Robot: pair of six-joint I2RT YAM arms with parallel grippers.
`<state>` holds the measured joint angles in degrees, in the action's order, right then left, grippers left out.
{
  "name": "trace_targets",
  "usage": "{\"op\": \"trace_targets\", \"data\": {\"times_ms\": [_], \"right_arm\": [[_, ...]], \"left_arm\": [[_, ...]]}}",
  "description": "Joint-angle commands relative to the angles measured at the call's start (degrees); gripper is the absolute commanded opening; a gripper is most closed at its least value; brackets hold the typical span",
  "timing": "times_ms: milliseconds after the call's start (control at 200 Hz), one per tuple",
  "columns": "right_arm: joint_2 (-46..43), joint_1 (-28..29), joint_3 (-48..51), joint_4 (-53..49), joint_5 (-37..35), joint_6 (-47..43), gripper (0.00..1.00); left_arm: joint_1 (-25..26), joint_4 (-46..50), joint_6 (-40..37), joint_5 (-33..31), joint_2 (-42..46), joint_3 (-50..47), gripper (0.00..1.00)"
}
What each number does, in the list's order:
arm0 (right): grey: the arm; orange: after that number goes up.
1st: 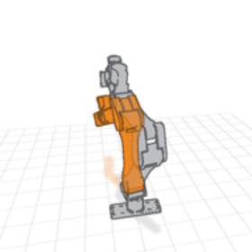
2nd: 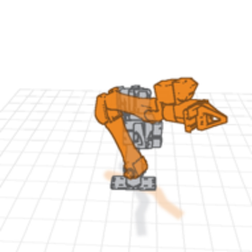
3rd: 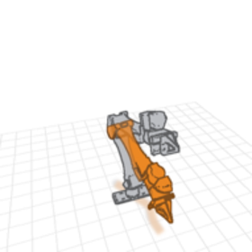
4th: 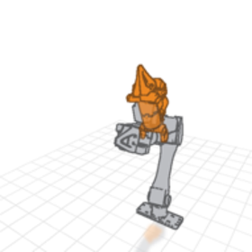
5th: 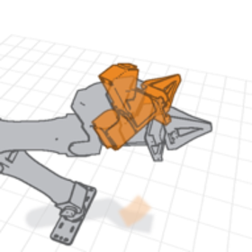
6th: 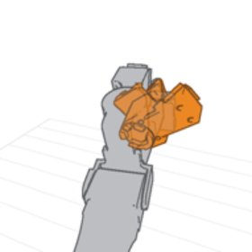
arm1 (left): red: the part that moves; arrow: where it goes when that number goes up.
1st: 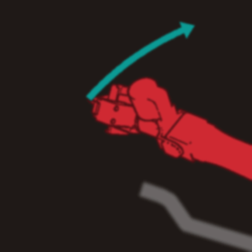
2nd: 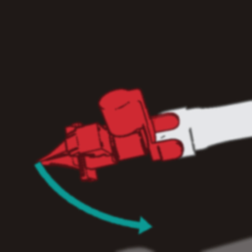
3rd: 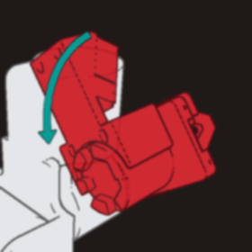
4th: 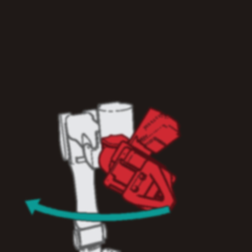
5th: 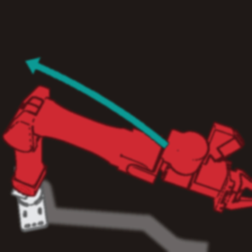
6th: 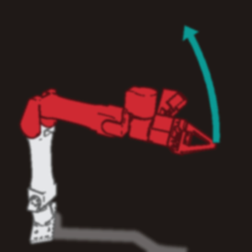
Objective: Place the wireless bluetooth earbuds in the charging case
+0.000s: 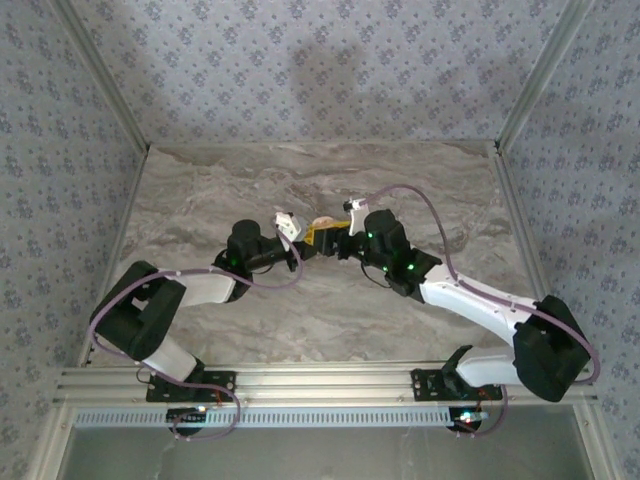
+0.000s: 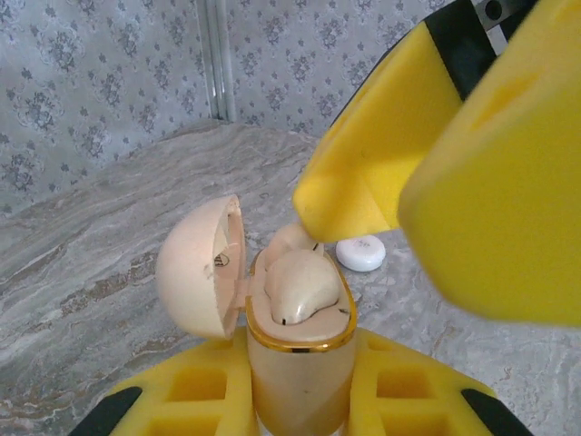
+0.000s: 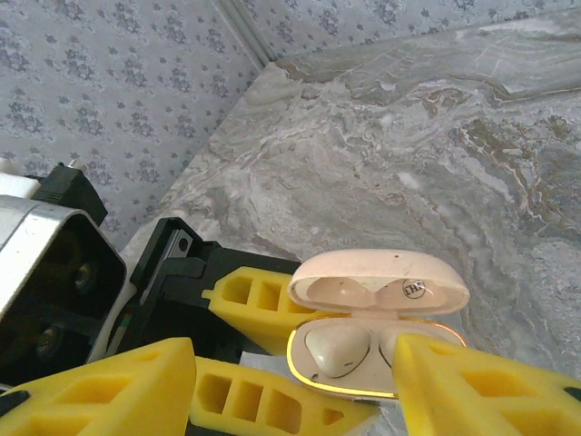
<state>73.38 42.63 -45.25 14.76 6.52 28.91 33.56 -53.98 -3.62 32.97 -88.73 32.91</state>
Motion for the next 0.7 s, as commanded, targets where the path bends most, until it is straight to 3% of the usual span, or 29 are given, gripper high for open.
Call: {"op": "trace_targets", "data": {"times_ms": [0, 165, 480, 585, 695], "right_arm": [[-2.0, -1.4, -1.1, -1.8, 0.3, 0.1, 0.63], [-4.1, -2.7, -1.0, -2.9, 2.3, 0.7, 0.61], [-6.0, -6.3, -1.5, -6.6, 7.2, 2.0, 0.40], [-6.0, -6.9, -2.5, -9.4, 8.2, 0.5, 0.41], [-7.3, -8.9, -2.6, -10.3, 11.4, -4.5, 0.55]], "left_arm": [[0.5, -3.2, -1.2, 1.7, 2.1, 1.3, 0.19], [0.5, -3.1, -1.3, 1.7, 2.4, 1.2, 0.19], [0.5, -2.0, -2.2, 2.6, 3.3, 1.2, 0.19], [0.5, -1.2, -3.5, 4.5, 3.9, 1.1, 0.19], [0.5, 1.4, -6.3, 7.7, 5.2, 1.2, 0.19]]}}
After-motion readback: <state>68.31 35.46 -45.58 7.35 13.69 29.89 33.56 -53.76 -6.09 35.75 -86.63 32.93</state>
